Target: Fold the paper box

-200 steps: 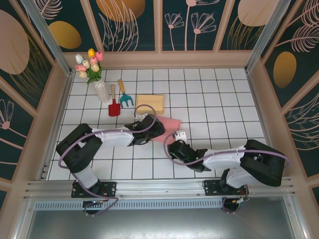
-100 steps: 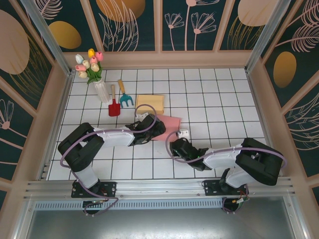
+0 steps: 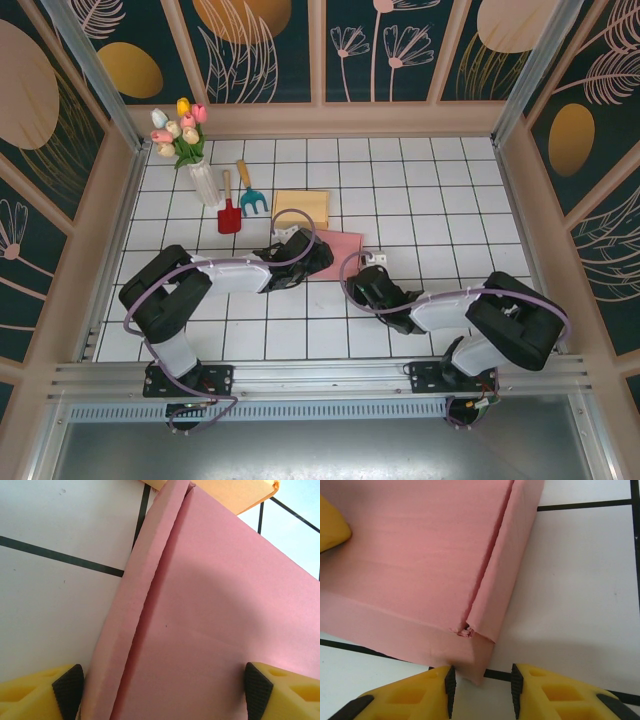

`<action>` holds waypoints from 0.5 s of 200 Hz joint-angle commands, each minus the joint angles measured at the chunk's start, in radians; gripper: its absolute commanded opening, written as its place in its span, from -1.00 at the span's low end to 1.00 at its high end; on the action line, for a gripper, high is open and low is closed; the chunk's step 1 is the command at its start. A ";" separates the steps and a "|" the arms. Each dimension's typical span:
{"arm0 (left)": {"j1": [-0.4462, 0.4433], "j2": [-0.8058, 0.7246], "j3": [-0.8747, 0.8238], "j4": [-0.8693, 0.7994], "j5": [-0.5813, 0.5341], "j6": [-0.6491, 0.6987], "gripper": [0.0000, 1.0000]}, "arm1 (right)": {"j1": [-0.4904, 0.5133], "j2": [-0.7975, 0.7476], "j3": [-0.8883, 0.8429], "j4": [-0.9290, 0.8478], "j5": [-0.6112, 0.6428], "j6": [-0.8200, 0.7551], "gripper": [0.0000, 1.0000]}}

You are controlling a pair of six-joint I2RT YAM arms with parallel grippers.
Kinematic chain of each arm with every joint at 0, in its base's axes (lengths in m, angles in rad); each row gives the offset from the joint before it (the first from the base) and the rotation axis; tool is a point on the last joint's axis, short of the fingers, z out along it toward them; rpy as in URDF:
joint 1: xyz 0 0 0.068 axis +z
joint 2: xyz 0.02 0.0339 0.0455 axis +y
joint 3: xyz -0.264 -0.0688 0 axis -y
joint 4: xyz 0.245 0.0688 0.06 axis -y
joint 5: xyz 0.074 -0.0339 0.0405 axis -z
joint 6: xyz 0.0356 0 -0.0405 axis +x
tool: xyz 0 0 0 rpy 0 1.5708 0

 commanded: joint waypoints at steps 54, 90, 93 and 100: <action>-0.006 0.092 -0.053 -0.181 0.068 0.028 0.61 | -0.057 0.025 0.030 0.002 0.045 -0.020 -0.25; -0.018 0.082 -0.058 -0.168 0.080 0.037 0.60 | -0.070 0.033 0.044 0.020 0.050 -0.047 -0.25; -0.018 0.080 -0.058 -0.166 0.083 0.038 0.60 | -0.074 0.035 0.045 0.025 0.048 -0.051 -0.25; -0.022 0.078 -0.057 -0.162 0.092 0.042 0.60 | -0.078 0.038 0.047 0.040 0.041 -0.066 -0.25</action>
